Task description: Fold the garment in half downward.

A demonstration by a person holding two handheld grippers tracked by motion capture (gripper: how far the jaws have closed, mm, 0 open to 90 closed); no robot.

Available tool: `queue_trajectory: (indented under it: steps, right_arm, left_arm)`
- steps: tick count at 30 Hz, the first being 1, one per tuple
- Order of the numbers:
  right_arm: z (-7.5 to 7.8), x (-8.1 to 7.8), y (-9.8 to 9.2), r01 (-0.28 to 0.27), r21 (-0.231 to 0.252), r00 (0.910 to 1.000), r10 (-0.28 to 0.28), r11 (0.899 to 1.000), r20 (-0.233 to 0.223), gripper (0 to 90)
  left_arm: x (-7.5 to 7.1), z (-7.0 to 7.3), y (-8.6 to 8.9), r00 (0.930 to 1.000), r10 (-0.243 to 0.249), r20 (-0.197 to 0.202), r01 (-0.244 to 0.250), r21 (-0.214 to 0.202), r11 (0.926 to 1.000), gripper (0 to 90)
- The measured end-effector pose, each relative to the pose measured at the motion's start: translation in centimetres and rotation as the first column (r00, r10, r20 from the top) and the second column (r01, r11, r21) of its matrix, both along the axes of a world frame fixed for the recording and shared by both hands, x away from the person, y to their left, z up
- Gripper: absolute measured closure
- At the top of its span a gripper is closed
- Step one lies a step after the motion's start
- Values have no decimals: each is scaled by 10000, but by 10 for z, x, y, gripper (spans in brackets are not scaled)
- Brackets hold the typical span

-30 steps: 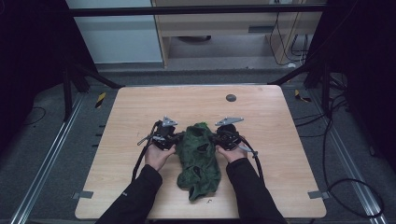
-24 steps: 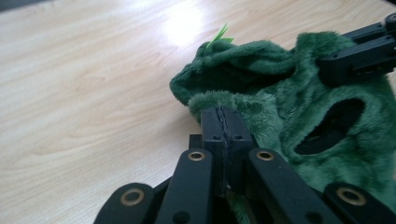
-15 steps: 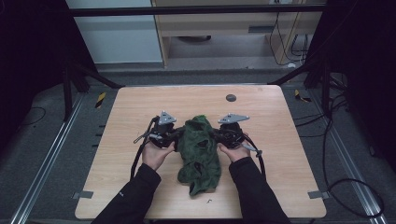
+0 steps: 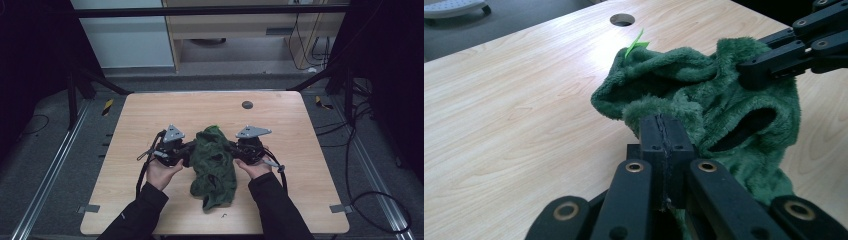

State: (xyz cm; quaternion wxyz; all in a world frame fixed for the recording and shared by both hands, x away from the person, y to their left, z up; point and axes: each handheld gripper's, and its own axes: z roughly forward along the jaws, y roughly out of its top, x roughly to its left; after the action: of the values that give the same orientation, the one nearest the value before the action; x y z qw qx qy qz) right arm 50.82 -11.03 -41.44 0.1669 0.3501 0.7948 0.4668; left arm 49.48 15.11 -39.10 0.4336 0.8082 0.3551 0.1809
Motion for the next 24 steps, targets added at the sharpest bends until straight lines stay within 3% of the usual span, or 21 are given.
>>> queue_trajectory:
  steps: [11,24]
  right_arm:
    - [0,-16,-3,-266,-38,9996,267,9996,131,827]
    - [-7,-38,-6,-681,70,9976,680,9977,109,822]
  left_arm:
    - [-18,2,-3,9992,-404,61,403,159,9991,899]
    - [-37,-8,4,9973,-716,-167,721,315,9969,899]
